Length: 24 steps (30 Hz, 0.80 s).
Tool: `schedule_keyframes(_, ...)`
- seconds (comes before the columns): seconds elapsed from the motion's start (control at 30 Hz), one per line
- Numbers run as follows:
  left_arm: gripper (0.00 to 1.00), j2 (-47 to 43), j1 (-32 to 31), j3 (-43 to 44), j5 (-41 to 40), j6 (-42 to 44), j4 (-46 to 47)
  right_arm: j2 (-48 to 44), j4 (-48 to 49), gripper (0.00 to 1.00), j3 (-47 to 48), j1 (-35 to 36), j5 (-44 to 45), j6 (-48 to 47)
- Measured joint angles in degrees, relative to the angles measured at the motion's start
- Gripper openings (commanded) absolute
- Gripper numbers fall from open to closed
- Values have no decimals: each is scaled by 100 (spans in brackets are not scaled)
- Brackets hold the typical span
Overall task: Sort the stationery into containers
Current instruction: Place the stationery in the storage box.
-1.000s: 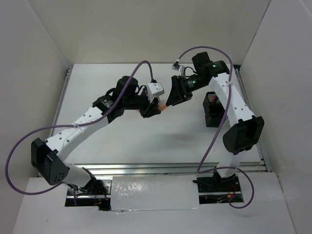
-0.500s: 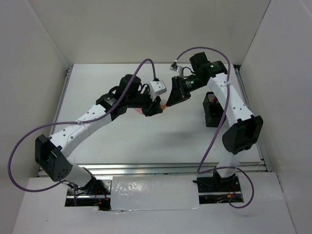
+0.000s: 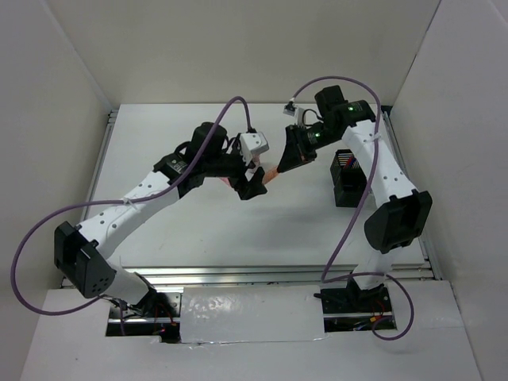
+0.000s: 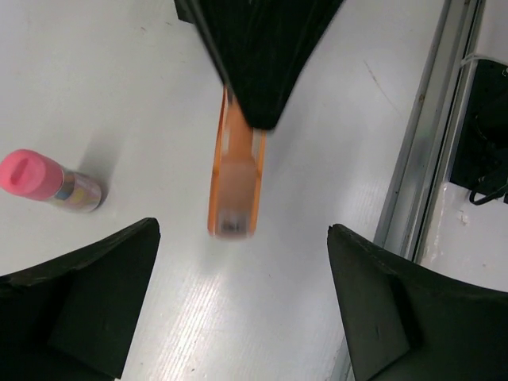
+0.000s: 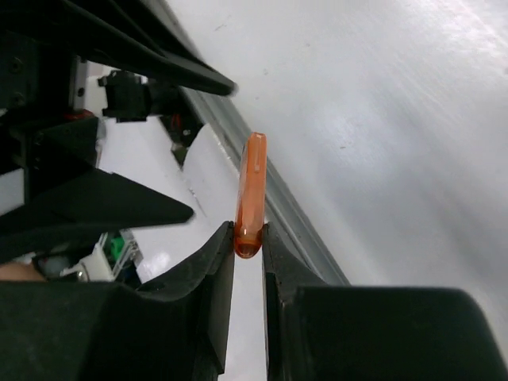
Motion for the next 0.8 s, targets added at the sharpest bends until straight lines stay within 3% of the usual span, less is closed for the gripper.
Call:
schedule_keyframes(0.13,99,-247,389,-236,155,-81,-17,-197,-2,0,-15,-728,282,-107)
schedule_keyframes(0.3,99,-483,1161,-581,125,-372,59,-612,55,0,-181,-2382,1121,-474)
schedule_keyframes(0.5,99,-518,1191,-973,-697,-968,267,-1233,-160,0,-717,-3685,2083,-1279)
schedule_keyframes(0.67,99,-452,1198,-1110,-1449,-1510,540,-1290,-7,0,-1130,-4374,2949,-1700)
schedule_keyframes(0.8,99,-44,1237,-953,-1834,-1757,581,-1266,339,0,-1517,-4352,3510,-1725)
